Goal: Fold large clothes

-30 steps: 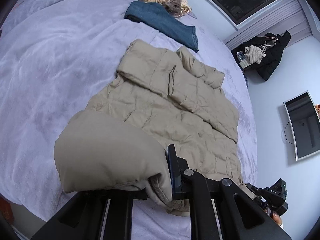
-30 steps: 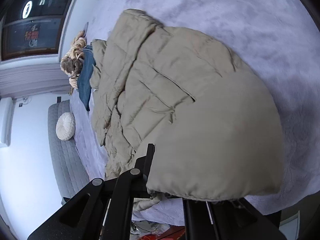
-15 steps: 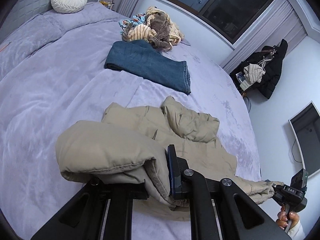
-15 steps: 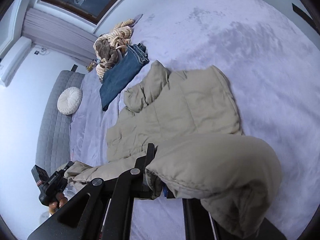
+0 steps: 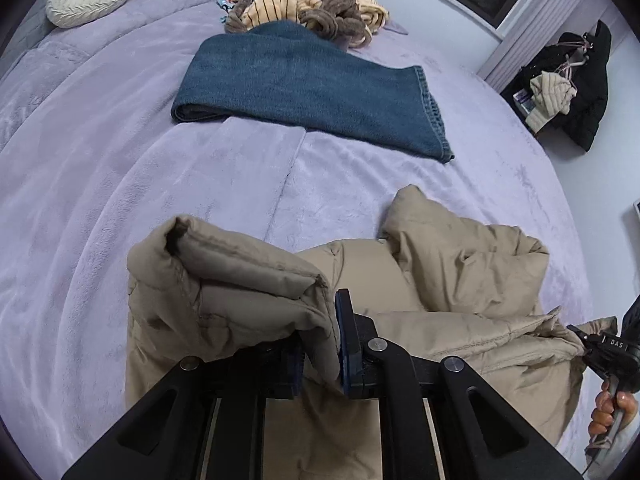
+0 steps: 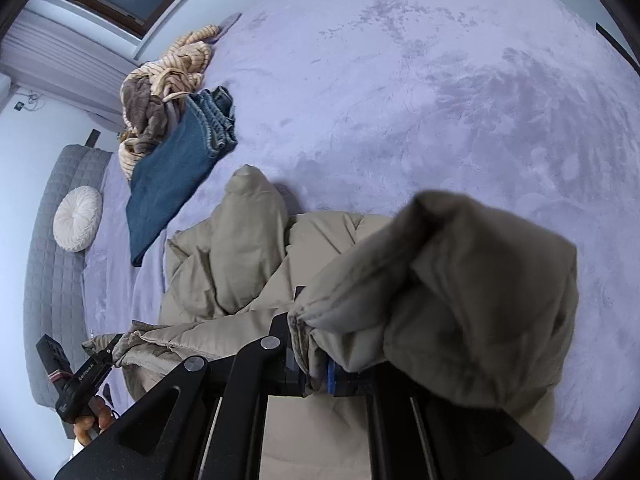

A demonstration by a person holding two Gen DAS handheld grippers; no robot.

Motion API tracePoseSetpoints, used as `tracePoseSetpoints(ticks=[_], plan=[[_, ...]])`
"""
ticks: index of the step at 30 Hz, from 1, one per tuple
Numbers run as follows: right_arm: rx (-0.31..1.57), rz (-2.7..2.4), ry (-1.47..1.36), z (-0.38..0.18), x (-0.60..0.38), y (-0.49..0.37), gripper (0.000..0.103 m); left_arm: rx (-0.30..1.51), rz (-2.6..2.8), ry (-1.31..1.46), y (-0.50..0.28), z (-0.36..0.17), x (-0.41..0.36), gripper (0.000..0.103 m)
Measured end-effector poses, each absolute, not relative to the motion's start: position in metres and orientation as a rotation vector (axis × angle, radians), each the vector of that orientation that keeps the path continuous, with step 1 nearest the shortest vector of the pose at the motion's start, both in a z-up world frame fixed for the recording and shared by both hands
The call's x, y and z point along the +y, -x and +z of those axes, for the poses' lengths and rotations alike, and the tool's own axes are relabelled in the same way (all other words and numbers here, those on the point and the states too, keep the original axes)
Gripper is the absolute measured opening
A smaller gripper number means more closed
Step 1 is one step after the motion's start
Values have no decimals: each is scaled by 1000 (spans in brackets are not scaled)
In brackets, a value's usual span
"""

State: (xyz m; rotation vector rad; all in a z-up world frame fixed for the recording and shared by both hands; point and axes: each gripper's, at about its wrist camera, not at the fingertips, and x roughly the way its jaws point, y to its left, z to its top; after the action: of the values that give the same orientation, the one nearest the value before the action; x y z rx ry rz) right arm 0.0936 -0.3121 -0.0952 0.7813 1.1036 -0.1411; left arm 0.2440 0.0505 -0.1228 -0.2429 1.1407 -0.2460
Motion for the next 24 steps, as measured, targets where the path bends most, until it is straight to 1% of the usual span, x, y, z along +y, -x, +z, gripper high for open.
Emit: tracePoseSetpoints(ticks=[2,4,5,6,7,8,9,10,11,13,14,16,17,18,19,21,22,23,24], plan=[[1109,-143,-795,-104,-313,-98,7,1154,-232,236,-248,-130,48,15],[1108,-134,-788,-103,-313,-98,11,1154,-237,230,-246,-129,47,15],[1112,-125,-771,-101,-312,-99,13,1148,-242,216,-245,-127,47,17],[1112,-106,-754,-98,-311,-99,16,1140,-246,203,-243,-125,47,27],[1110,-91,-742,-96,-311,-98,25,1126,-245,192,-240,-123,48,38],[1102,-78,-739,-93,-311,-97,44,1106,-235,182,-237,-119,50,71],[1083,-62,-744,-90,-312,-95,58,1065,-201,170,-233,-113,53,89],[1066,-54,-746,-87,-313,-94,82,1033,-184,167,-230,-108,56,90],[1046,-48,-741,-83,-313,-93,86,1024,-184,168,-229,-105,58,90],[1038,-29,-726,-77,-310,-92,87,1030,-173,168,-230,-102,60,90],[1037,-21,-714,-75,-307,-91,91,1027,-175,165,-228,-100,60,90],[1049,3,-672,-72,-297,-91,94,1030,-219,158,-226,-98,56,89],[1066,14,-630,-71,-290,-92,95,1026,-250,155,-224,-97,52,81],[1080,21,-594,-70,-283,-93,95,1026,-287,143,-221,-96,45,70],[1093,31,-558,-71,-276,-93,95,1034,-317,127,-218,-98,37,69],[1116,32,-509,-76,-267,-95,91,1033,-369,81,-211,-104,17,69],[1127,17,-488,-80,-265,-97,73,1034,-377,47,-209,-109,7,69],[1158,-16,-455,-87,-262,-101,30,1036,-379,18,-209,-114,-3,69],[1188,-44,-438,-95,-262,-104,13,1040,-377,0,-209,-122,-12,69]])
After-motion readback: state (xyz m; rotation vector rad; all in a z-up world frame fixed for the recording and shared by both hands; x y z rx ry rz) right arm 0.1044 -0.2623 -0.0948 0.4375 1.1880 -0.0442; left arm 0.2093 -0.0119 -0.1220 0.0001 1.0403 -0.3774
